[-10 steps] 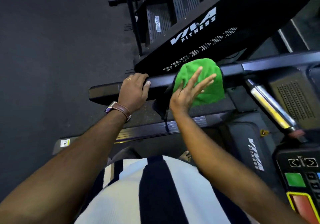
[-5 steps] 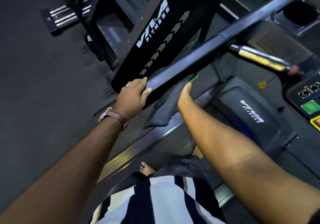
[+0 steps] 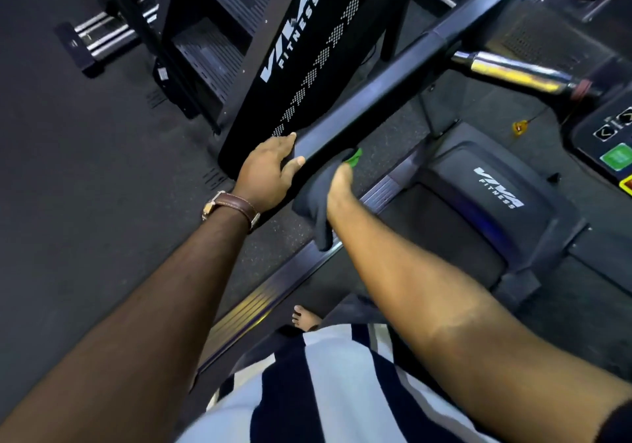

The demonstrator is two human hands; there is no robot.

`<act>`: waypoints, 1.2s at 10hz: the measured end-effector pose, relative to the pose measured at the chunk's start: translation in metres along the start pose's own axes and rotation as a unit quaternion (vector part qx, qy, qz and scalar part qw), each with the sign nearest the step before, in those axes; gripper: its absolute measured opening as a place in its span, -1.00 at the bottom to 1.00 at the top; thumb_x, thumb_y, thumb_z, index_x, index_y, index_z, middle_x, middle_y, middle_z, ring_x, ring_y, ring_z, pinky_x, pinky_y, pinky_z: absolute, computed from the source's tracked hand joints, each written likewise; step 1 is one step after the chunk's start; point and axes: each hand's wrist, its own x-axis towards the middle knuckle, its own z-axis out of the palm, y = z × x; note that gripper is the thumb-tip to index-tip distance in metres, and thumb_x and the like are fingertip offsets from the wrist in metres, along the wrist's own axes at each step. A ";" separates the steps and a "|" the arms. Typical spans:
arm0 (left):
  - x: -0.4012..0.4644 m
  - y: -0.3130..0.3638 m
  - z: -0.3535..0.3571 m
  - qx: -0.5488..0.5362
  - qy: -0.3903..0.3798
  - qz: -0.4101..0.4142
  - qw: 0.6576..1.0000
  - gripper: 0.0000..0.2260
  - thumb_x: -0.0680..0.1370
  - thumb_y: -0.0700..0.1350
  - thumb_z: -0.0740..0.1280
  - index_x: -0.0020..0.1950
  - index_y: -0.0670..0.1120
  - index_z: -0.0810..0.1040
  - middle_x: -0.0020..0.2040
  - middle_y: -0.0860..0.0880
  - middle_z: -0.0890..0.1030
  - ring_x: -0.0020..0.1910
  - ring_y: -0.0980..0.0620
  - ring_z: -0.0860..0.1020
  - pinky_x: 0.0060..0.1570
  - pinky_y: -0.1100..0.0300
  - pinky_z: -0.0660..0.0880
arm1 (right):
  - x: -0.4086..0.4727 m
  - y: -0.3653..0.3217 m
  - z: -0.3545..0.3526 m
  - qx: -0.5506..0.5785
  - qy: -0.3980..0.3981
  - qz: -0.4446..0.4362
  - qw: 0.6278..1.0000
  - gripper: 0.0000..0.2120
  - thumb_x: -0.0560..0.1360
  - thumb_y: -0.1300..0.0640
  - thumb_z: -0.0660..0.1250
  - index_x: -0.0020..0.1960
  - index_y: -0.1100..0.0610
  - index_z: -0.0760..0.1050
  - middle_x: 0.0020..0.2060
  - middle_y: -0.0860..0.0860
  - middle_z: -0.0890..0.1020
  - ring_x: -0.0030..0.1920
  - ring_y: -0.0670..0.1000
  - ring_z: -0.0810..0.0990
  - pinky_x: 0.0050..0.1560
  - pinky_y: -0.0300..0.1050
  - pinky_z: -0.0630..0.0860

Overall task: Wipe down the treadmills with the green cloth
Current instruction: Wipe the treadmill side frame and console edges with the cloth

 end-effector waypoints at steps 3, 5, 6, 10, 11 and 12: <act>-0.004 -0.003 -0.004 -0.019 0.028 0.017 0.999 -0.60 0.59 -0.09 0.30 0.39 -0.20 0.43 0.36 -0.15 0.48 0.36 -0.07 0.42 0.27 0.37 0.20 | -0.069 -0.049 -0.031 0.336 -0.416 0.276 0.799 -0.68 0.66 0.01 0.12 -0.06 0.19 0.53 -0.20 0.14 0.62 -0.21 0.11 0.60 -0.08 -0.01 0.57; -0.005 -0.004 0.007 -0.007 0.049 0.008 0.999 -0.61 0.61 -0.12 0.25 0.43 -0.16 0.39 0.38 -0.13 0.46 0.36 -0.10 0.40 0.32 0.17 0.27 | 0.013 -0.100 -0.031 0.462 -0.319 0.292 0.774 -0.47 0.62 -0.23 0.05 0.20 0.16 0.54 0.26 0.19 0.56 0.27 0.20 0.52 0.26 0.11 0.44; -0.004 -0.001 0.010 -0.001 0.056 -0.002 0.998 -0.61 0.61 -0.13 0.23 0.44 -0.14 0.37 0.38 -0.10 0.45 0.34 -0.11 0.40 0.31 0.10 0.30 | 0.034 -0.105 -0.020 0.452 -0.282 0.304 0.790 -0.39 0.56 -0.32 0.11 0.30 0.15 0.50 0.25 0.17 0.57 0.26 0.18 0.54 0.23 0.11 0.49; -0.005 0.001 0.013 0.001 0.064 -0.016 0.998 -0.60 0.59 -0.12 0.22 0.42 -0.15 0.40 0.35 -0.13 0.48 0.31 -0.15 0.43 0.30 0.05 0.32 | 0.015 -0.058 -0.056 0.170 -0.333 -0.019 0.927 -0.85 0.55 0.14 0.31 -0.16 0.18 0.56 -0.29 0.07 0.62 -0.29 0.02 0.56 -0.17 -0.04 0.54; -0.006 0.005 0.010 -0.033 0.075 -0.033 0.996 -0.63 0.55 -0.14 0.30 0.36 -0.17 0.47 0.31 -0.16 0.52 0.30 -0.13 0.47 0.33 0.09 0.34 | 0.006 -0.098 -0.098 0.037 -0.352 -0.291 0.889 -0.84 0.50 0.11 0.38 0.01 0.18 0.53 -0.15 0.11 0.65 -0.16 0.06 0.56 -0.14 -0.12 0.40; -0.006 0.009 0.004 -0.059 0.100 -0.054 0.992 -0.67 0.52 -0.16 0.37 0.28 -0.19 0.54 0.25 -0.15 0.57 0.25 -0.10 0.52 0.28 0.22 0.33 | -0.007 -0.136 -0.119 -0.047 -0.369 -0.389 0.843 -0.73 0.47 0.13 0.38 0.10 0.17 0.40 -0.08 0.12 0.60 -0.11 0.09 0.52 -0.15 -0.17 0.31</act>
